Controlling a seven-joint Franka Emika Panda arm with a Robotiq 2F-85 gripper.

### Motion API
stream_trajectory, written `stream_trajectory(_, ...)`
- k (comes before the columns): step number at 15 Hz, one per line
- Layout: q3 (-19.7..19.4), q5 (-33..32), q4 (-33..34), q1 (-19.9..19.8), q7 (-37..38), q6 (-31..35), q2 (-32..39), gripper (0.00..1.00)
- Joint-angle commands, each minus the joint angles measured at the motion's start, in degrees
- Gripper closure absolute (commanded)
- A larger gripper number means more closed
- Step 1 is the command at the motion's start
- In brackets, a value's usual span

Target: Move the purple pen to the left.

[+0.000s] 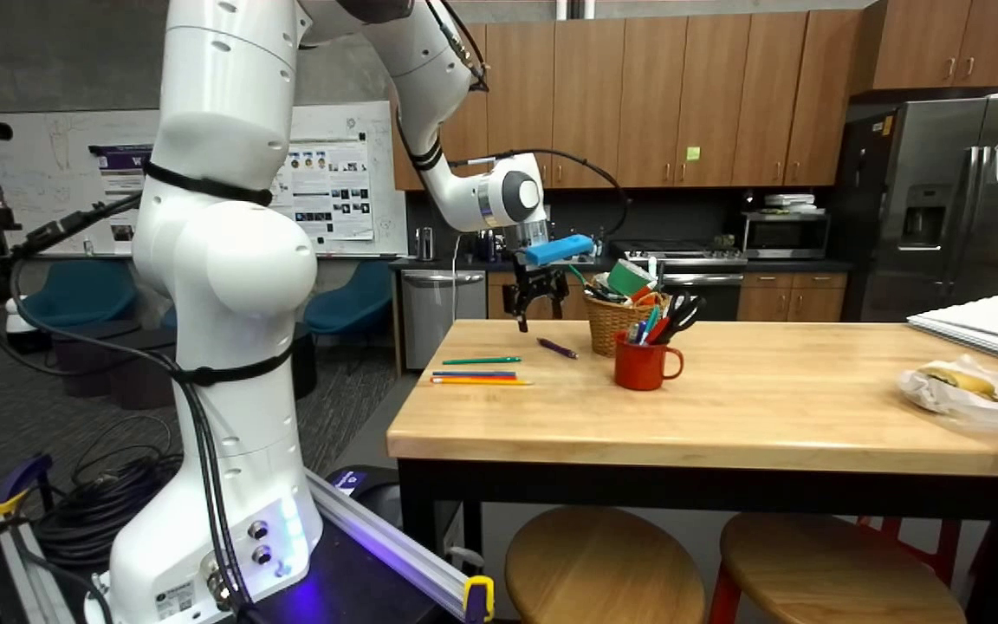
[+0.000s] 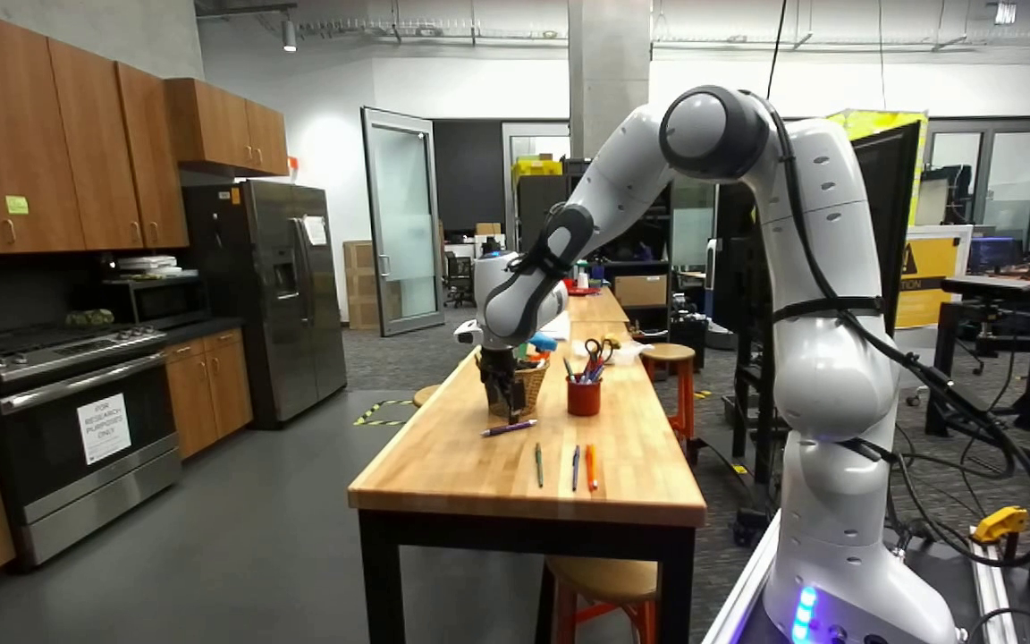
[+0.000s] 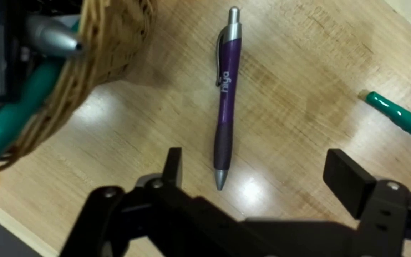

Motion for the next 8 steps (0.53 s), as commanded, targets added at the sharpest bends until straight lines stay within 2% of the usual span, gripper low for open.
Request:
stream_trajectory(1,0.28,0.34,0.98,-1.04,-2.18,1.39,1.64,0.0)
stream_trajectory(8,0.6,1.12,2.2,-2.04,-3.74,2.23,4.06,0.0)
